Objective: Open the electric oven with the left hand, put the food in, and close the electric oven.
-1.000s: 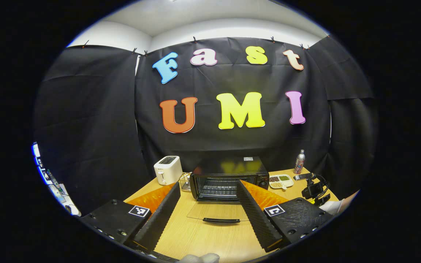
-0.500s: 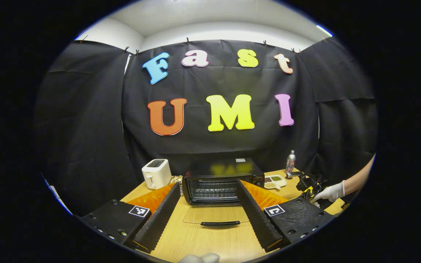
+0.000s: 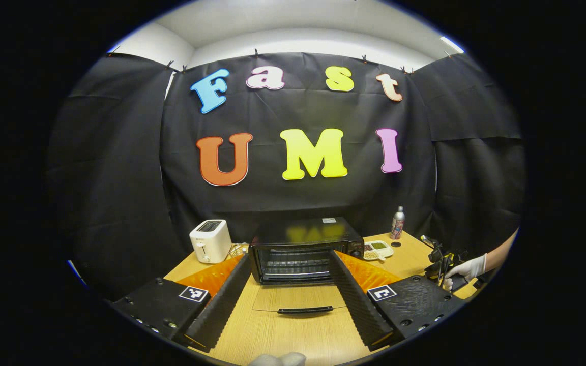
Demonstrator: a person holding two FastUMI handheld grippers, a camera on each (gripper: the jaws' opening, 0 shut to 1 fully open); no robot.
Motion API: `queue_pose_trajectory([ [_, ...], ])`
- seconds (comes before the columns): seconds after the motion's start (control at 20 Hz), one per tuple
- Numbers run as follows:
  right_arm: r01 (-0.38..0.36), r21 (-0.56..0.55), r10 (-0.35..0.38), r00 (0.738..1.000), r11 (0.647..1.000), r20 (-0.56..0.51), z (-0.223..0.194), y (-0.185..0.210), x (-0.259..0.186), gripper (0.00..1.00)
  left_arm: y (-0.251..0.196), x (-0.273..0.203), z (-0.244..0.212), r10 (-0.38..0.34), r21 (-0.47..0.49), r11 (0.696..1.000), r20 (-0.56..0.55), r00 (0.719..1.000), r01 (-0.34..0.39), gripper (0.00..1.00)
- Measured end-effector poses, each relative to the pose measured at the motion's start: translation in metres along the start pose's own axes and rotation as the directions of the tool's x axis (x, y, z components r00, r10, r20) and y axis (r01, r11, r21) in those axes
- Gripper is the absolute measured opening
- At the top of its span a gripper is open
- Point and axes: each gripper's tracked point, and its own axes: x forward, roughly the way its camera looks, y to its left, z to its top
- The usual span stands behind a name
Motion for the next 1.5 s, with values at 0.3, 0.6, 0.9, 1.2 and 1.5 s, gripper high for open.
queue_pose_trajectory([
  [0.3,-0.064,0.074,0.055,0.990,0.995,0.128,0.012,0.007,-0.031,0.04,-0.011,0.009,0.005,-0.032,0.001,0.999,-0.004,0.999,0.032,0.98],
  [0.6,-0.163,0.147,0.128,0.965,0.976,0.227,0.014,0.049,-0.060,0.03,-0.017,0.019,0.009,-0.057,0.011,0.998,-0.001,0.998,0.057,0.98],
  [0.9,-0.271,0.207,0.201,0.931,0.940,0.304,0.003,0.117,-0.052,0.04,-0.001,0.017,0.011,-0.025,0.030,0.999,-0.023,0.999,0.025,0.98],
  [1.2,-0.350,0.277,0.230,0.894,0.895,0.385,-0.001,0.188,-0.001,0.04,0.022,0.011,0.009,0.018,0.049,0.999,-0.058,0.998,-0.015,0.98],
  [1.5,-0.394,0.376,0.197,0.863,0.839,0.465,0.020,0.239,0.058,0.04,0.043,0.009,0.009,0.047,0.062,0.997,-0.067,0.997,-0.043,0.98],
])
